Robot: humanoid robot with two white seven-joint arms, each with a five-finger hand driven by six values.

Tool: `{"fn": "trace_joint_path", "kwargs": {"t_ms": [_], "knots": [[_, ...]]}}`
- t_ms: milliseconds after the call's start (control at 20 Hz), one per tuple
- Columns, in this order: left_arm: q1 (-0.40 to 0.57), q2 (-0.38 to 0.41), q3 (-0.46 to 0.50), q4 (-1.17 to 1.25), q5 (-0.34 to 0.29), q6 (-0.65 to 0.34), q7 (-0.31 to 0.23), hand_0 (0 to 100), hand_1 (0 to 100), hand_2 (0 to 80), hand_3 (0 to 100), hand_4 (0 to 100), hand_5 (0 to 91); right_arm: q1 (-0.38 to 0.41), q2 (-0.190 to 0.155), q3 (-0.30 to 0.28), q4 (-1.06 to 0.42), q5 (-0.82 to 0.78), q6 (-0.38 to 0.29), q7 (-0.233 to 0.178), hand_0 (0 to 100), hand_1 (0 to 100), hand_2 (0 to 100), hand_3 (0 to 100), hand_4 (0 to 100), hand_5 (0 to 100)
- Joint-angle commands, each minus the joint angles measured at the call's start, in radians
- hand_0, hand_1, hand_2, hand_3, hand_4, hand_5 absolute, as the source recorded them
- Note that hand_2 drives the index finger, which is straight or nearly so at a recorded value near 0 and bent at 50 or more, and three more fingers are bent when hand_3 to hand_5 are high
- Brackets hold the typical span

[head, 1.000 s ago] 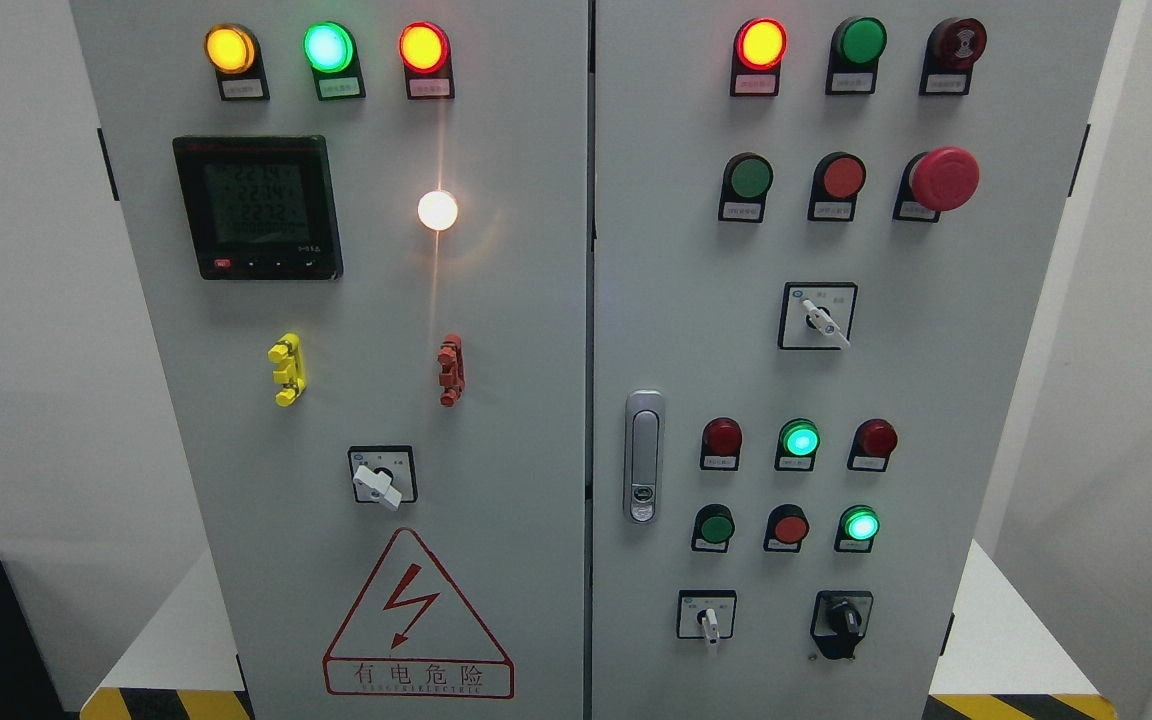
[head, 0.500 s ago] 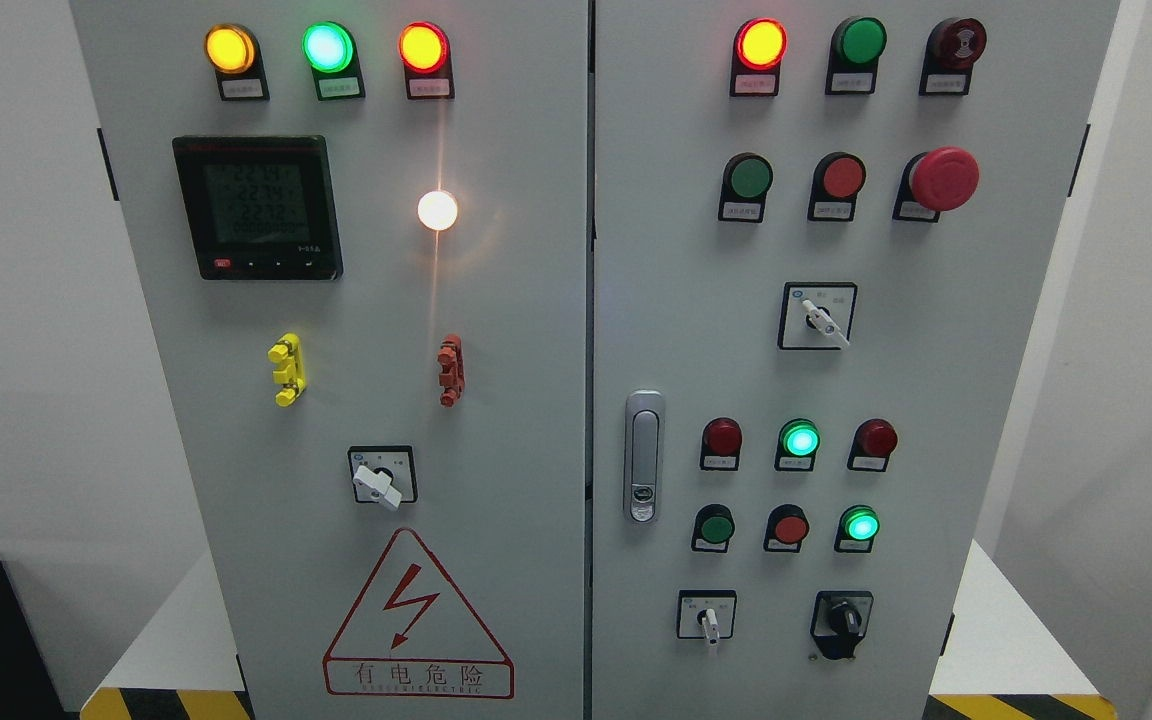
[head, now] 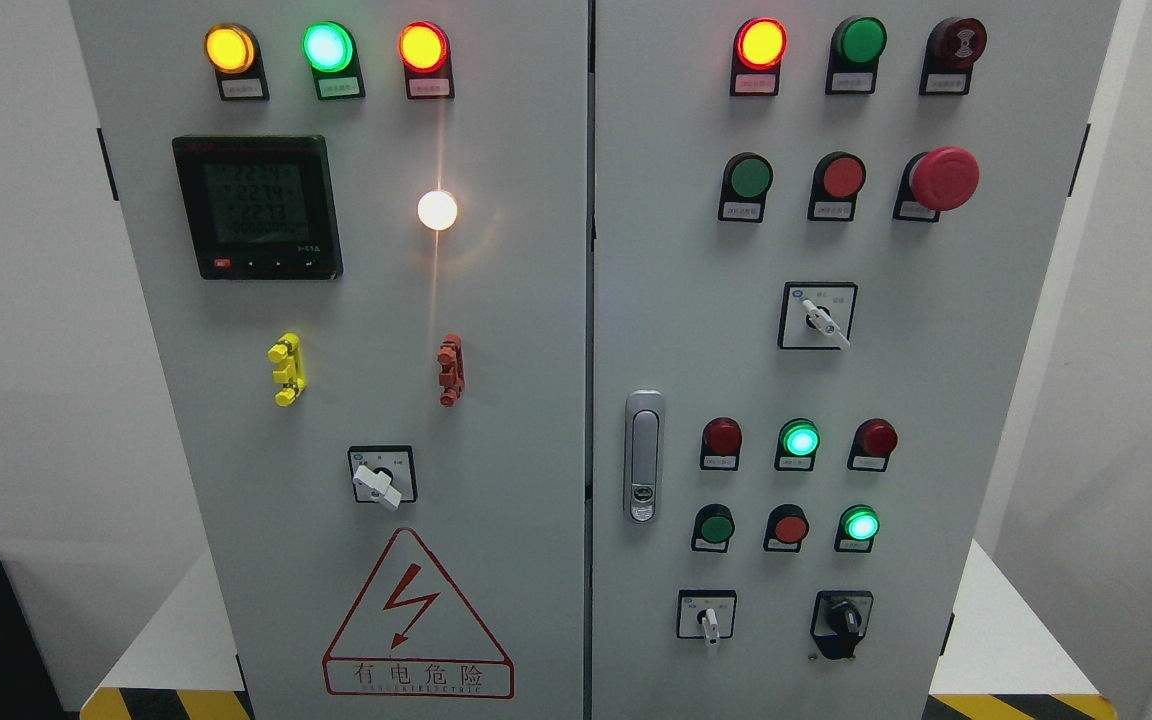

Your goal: Flip black knob to close circuit

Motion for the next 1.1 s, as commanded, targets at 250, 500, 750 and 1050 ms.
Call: {"fn": "trace_joint_path", "kwargs": {"t_ms": [250, 500, 750, 1050], "knots": [[0.000, 0.000, -0.001, 0.001, 0.000, -0.001, 0.001, 12, 56, 0.0, 0, 0, 0.0, 0.002, 0.010, -0.048, -0.444, 0.255, -0.002, -0.023, 0, 7, 67, 82, 73, 73], [0.000, 0.000, 0.000, -0.001, 0.000, -0.001, 0.001, 12, 56, 0.0, 0, 0, 0.0, -0.003, 0.012, -0.051, -0.554, 0.293, 0.019, -0.016, 0, 7, 72, 86, 78, 78], [0.000, 0.000, -0.001, -0.001, 0.000, -0.001, 0.001, 12, 56, 0.0, 0, 0, 0.0, -0.039, 0.012, -0.054, -0.640, 0.297, 0.052, -0.007, 0, 6, 78, 92, 83, 84], [0.000, -0.002, -0.001, -0.001, 0.000, -0.001, 0.001, 12, 56, 0.0, 0, 0, 0.0, -0.105, 0.023, -0.056, -0.680, 0.324, 0.096, 0.017, 0, 4, 83, 97, 87, 88]]}}
